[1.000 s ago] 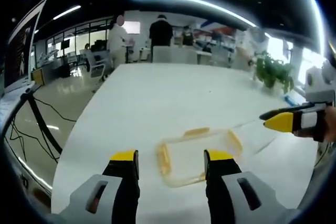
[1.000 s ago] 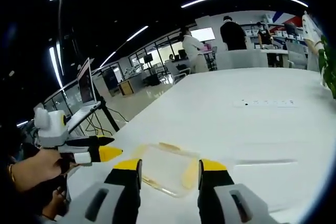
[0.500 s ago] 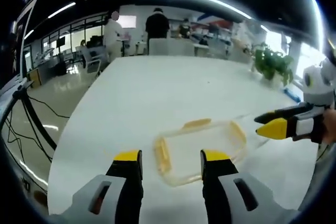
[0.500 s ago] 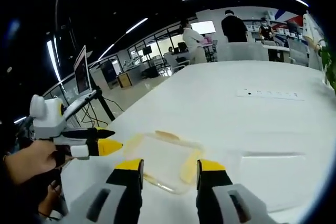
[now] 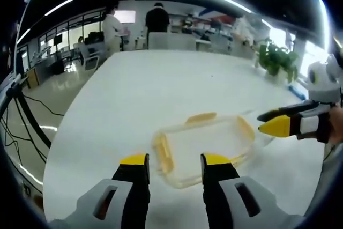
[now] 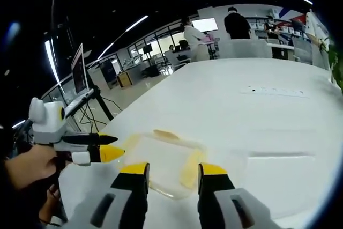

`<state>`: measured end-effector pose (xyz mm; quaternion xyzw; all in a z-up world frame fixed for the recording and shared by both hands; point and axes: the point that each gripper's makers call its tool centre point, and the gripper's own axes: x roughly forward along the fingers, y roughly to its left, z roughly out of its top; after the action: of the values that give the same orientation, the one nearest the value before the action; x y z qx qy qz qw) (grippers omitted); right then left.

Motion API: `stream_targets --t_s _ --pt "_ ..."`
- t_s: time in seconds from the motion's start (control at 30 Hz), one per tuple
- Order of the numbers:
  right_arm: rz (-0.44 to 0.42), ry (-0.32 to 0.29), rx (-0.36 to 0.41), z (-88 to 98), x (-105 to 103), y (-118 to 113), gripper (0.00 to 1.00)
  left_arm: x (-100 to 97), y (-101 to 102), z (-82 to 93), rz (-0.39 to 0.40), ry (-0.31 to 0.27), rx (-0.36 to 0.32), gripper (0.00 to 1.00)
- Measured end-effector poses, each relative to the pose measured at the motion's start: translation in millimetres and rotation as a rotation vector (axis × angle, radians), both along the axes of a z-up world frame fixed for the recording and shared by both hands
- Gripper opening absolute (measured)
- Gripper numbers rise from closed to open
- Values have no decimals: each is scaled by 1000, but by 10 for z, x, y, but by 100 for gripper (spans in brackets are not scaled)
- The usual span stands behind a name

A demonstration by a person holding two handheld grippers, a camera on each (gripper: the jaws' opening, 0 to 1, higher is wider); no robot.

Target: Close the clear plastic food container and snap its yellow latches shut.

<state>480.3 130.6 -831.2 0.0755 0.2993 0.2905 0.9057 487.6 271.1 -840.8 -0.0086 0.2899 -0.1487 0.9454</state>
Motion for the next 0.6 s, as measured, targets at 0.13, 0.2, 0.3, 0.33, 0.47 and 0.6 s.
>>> stream_targets --t_s 0.13,0.2,0.3,0.33,0.47,0.6 --pt "2 8 0 -42 -11 35 33 12 34 -8 22 -5 1 36" --pt "9 8 -8 -55 -26 46 33 14 33 -7 31 -7 -10 35" --pt "19 -7 -37 -72 -40 39 33 15 18 -8 28 -12 -5 33" --pt "19 -3 -34 -83 -43 35 33 18 14 -7 28 -14 -3 33" --pt "16 6 -35 -119 -40 27 32 21 -2 -16 29 -12 -4 32" --pt "12 1 -34 -110 -14 17 31 22 -10 -26 27 -11 -3 31"
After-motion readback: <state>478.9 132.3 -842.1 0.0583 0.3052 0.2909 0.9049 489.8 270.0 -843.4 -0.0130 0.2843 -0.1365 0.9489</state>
